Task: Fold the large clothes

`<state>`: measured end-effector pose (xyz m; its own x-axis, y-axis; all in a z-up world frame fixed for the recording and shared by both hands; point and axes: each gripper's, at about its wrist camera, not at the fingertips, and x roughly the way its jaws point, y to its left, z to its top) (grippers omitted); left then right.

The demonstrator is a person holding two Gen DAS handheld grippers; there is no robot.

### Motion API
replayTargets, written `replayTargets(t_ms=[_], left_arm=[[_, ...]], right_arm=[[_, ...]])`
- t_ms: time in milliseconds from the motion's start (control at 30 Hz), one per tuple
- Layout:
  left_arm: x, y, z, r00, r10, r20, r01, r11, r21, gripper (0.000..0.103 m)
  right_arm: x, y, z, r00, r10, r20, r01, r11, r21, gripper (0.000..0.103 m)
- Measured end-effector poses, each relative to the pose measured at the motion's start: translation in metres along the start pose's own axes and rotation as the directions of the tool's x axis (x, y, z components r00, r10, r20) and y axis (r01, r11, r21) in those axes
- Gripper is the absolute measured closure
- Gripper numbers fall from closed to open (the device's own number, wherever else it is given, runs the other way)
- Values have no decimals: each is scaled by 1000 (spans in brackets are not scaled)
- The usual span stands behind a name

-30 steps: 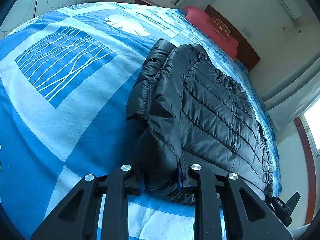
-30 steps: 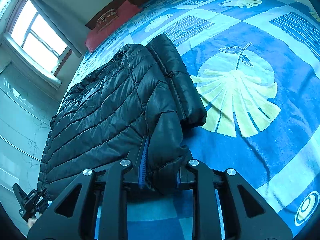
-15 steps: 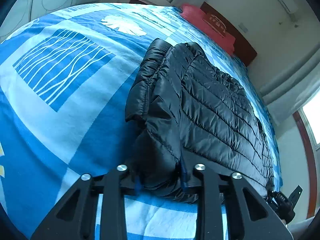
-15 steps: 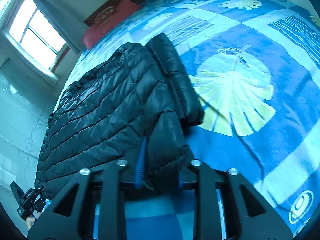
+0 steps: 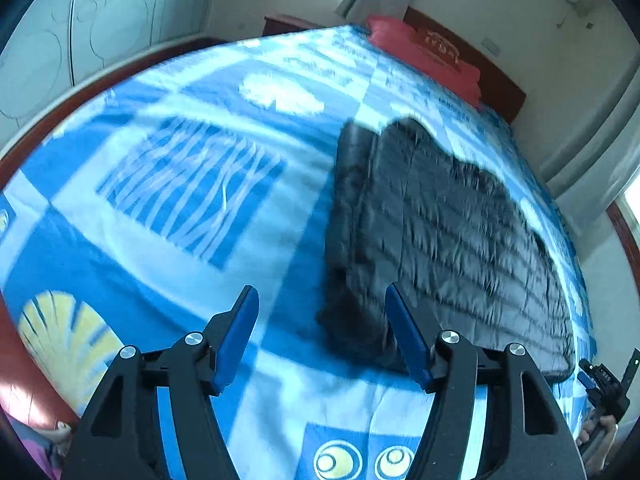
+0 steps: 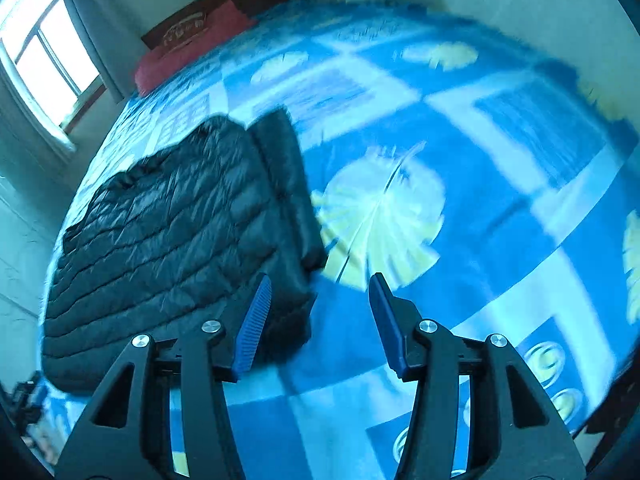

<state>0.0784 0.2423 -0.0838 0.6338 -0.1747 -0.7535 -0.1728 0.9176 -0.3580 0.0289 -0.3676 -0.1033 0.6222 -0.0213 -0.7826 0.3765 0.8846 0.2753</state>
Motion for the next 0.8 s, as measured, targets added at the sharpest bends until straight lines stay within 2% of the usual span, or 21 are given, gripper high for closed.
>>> replayTargets(t_ms=[33,100,200,367,567,700,800], left_arm=[[-1,-2,7,1000,-5,13,5,1000,12,38],[0,-6,15,1000,0,23,-1,999,32,38],[14,-17,28,1000,-9,8,9,998,62,37],[43,-30,40,999,-20,-31,21,998,51,37],[57,-45,55,999,-14,-31,17,996,89,37],[69,-50,69,999,15,-45,-10,992,128,37],[79,-50,79,997,50,-54,-41,987,153,37]], right_arm=[[1,5,2,1000,11,2,-11,1000,-10,66],[8,20,7,999,42,-14,-43,998,-38,73],[25,55,8,994,103,-45,-107,990,-95,73],[58,126,9,977,182,-112,-201,960,-196,73],[78,205,26,960,250,-126,-275,922,-273,73],[92,244,27,960,251,-125,-279,901,-333,73],[110,262,19,969,203,-139,-241,893,-381,73]])
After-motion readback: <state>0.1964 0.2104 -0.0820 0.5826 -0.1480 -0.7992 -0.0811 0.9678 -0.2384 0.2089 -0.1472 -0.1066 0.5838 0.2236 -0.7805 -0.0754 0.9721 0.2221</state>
